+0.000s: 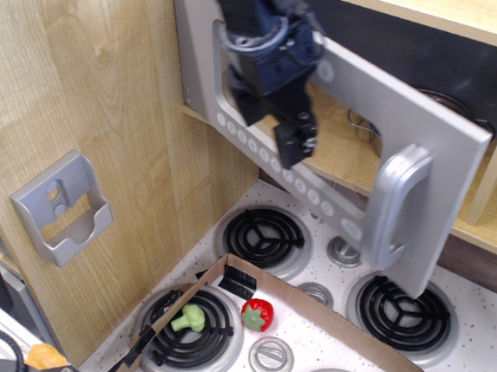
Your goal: Close microwave
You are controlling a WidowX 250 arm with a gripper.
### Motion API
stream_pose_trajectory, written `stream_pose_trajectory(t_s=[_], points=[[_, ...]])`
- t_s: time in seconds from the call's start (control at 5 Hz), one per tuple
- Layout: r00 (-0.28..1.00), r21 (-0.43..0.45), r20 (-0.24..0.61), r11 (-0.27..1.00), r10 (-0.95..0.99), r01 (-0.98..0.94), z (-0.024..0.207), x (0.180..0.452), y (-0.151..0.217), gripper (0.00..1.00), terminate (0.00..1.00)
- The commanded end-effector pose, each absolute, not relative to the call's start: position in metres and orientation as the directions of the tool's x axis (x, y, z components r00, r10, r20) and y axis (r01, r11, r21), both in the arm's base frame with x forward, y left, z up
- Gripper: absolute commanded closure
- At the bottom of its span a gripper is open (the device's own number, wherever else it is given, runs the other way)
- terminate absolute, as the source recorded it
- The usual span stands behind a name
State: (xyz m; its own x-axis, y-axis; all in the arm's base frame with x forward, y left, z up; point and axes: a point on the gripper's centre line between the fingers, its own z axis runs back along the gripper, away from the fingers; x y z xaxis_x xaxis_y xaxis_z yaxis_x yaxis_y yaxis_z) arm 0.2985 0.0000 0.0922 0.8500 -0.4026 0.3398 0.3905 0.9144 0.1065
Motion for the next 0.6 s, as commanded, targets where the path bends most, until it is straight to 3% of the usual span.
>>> stream_pose_trajectory(t_s=[0.0, 0.4], points=[[0.787, 0.164, 0.407, 0.885, -0.463, 0.436, 0.126, 0.334, -0.019, 0.0, 0.0], [0.775, 0.185, 0.398, 0.871, -0.49, 0.455, 0.134, 0.348, -0.025, 0.0, 0.0]])
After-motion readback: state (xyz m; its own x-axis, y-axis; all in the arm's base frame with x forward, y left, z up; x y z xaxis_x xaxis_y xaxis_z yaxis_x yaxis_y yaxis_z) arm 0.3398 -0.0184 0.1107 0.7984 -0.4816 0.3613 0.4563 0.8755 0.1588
